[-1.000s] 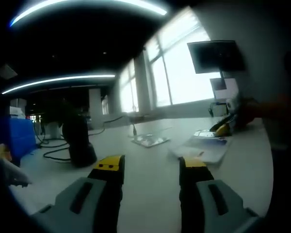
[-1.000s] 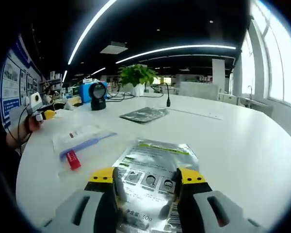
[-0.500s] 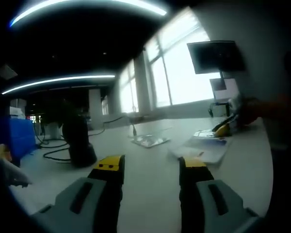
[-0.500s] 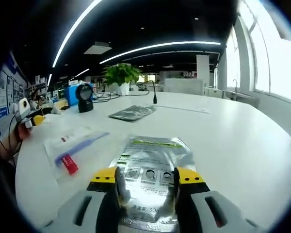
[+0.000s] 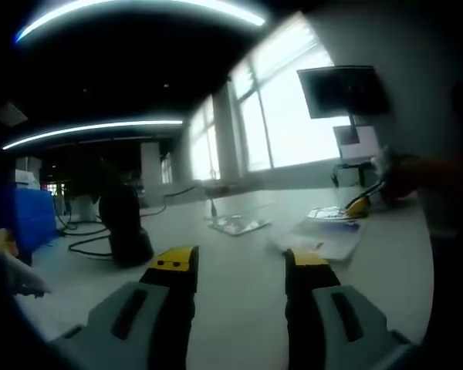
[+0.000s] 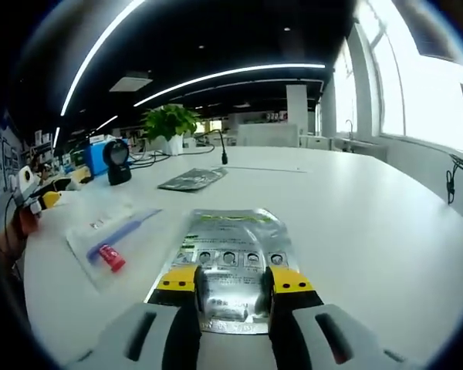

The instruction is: Clip sheet goods on table flip sheet goods clip sheet goods scan sheet goods put sheet goods back to table

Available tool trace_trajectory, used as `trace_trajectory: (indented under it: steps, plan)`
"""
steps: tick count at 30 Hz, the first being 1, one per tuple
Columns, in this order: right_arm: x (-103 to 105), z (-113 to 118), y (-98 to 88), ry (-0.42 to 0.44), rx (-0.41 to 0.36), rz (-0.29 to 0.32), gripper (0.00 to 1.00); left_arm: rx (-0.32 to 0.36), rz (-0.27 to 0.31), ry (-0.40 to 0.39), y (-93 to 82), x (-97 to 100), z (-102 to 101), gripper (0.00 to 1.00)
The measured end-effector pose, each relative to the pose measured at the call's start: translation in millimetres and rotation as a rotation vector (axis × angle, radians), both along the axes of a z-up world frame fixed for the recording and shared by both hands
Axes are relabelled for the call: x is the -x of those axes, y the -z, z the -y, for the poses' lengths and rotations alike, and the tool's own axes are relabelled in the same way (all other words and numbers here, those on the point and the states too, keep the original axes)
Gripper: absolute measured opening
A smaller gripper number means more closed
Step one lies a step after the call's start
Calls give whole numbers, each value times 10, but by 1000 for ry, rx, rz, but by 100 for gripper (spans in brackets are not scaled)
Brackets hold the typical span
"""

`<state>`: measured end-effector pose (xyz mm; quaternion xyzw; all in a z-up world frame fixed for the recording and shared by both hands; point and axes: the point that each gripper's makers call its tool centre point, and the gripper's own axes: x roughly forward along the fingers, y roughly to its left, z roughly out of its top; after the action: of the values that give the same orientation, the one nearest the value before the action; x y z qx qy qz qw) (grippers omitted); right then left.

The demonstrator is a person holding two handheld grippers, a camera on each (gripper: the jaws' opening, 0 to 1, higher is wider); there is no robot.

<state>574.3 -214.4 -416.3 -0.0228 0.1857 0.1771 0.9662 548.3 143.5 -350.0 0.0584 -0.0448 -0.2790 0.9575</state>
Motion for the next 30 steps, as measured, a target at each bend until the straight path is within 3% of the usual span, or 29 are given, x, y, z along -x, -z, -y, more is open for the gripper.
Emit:
trace_trajectory:
  steps: [6, 22, 25, 27, 29, 30]
  plan:
    - [102, -32, -10, 44, 9, 6, 28, -2, -1, -2, 3, -4, -2, 37]
    - [246, 70, -16, 302, 31, 32, 26, -5, -5, 20, 11, 9, 36, 37]
    - [238, 94, -16, 308, 27, 48, 26, -4, -7, 24, 14, 11, 42, 37]
    - [215, 83, -29, 272, 9, 43, 34, -8, -8, 25, 20, 11, 45, 37]
    - [157, 15, -123, 212, 5, 101, 44, -10, -8, 21, 23, 9, 41, 37]
    - [144, 23, -146, 213, -6, 95, 41, -10, -7, 17, 22, 6, 35, 37]
